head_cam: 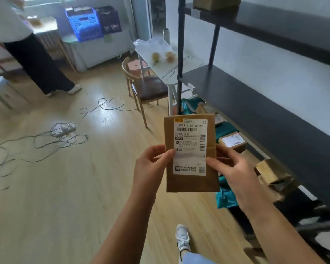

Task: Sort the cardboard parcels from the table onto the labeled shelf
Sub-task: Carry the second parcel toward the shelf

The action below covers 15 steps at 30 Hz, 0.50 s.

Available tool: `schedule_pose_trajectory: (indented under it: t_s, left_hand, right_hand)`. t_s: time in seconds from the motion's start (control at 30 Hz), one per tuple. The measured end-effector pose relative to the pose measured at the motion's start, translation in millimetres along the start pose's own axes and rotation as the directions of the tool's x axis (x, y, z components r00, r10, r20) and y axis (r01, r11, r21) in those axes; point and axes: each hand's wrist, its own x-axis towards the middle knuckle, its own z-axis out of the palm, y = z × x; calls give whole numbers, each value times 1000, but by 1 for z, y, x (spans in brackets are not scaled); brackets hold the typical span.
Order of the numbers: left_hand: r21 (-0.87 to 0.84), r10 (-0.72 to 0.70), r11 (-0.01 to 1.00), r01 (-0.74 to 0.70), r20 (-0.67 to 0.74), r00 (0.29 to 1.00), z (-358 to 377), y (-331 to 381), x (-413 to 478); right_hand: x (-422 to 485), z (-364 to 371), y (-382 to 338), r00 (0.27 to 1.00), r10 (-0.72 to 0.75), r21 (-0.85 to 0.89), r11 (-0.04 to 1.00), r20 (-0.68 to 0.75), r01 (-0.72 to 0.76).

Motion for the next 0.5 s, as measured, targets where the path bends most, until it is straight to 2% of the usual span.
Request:
schedule_pose_trajectory:
  t_s: [0.27,0.5]
  left_hand:
    - [-26,-48,999,46,-83,995,-34,16,119]
    - [-80,-86,994,78,-107,991,-91,31,211]
  right_hand:
    - [128,70,-28,989,81,22,996,123,-85]
    - [202,158,-44,979,122,67,989,163,-134]
